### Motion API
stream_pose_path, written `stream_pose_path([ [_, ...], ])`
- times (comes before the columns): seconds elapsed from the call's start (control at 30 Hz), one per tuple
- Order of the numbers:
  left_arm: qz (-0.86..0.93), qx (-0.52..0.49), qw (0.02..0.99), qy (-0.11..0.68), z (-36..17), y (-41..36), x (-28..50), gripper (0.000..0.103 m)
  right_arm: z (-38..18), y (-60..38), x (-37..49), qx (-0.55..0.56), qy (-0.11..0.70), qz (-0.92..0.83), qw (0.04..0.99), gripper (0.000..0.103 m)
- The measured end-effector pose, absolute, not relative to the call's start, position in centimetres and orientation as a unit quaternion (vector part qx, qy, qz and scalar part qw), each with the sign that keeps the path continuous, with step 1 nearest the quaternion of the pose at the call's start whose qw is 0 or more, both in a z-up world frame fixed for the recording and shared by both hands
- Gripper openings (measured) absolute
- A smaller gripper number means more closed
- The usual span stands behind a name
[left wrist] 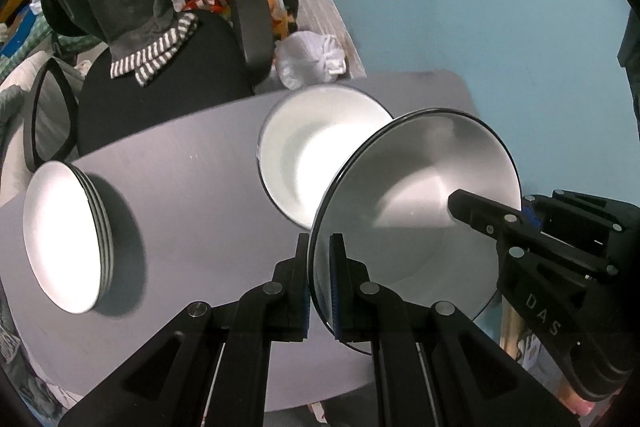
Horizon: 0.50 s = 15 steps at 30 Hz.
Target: Organize plates and bowls
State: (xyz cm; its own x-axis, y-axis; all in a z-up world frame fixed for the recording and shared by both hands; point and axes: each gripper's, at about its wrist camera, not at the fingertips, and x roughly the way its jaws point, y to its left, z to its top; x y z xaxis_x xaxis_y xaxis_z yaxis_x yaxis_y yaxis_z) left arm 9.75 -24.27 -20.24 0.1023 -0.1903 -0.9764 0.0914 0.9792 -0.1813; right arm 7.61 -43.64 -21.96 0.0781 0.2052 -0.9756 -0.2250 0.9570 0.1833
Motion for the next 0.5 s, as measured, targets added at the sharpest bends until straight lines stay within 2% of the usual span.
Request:
stream_pose_path([
  [0.5,-0.059,-0.019,0.738,0.672,-22.4,-22.7,14.8,0.007,-24.1,-41.7,12.6,-0.006,0.692,0.157,0.705,0.005],
])
